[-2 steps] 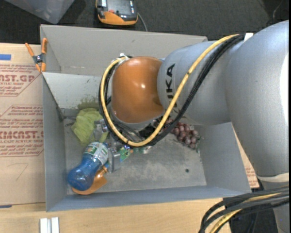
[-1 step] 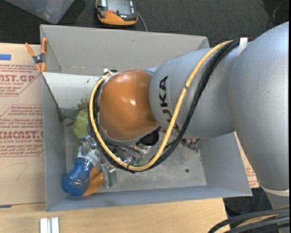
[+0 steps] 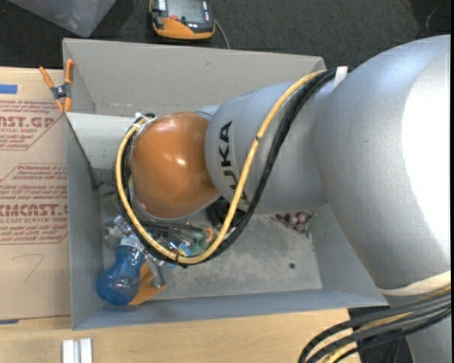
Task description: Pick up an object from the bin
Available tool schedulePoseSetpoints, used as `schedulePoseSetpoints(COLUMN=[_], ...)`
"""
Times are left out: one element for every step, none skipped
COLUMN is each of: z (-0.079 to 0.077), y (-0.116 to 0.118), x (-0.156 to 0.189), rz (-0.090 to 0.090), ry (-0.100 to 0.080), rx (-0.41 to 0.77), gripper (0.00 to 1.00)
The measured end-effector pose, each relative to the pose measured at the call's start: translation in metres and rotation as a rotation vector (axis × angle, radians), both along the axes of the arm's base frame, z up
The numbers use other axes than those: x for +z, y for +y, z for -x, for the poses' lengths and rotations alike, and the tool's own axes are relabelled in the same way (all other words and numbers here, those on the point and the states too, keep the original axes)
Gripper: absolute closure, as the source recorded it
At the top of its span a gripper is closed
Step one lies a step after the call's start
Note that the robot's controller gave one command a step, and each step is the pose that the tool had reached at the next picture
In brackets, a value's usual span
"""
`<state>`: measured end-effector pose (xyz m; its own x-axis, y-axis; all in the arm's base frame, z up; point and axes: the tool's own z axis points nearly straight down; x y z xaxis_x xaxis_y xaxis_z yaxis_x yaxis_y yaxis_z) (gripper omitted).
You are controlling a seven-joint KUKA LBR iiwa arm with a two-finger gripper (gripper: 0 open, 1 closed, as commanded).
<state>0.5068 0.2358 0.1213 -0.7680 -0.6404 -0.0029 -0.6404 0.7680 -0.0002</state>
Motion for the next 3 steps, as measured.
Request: schedulePoseSetpoints(z=[0.025, 0.014, 0.014], y=[0.002, 0.0, 0.0], x=[-0.051, -0.05, -0.05], rz=[-0.006, -0.004, -0.004], ry=[-0.012, -0.009, -0.009], rx=[0.259, 0.377, 0.377], gripper=[0.0, 1.0, 1.0])
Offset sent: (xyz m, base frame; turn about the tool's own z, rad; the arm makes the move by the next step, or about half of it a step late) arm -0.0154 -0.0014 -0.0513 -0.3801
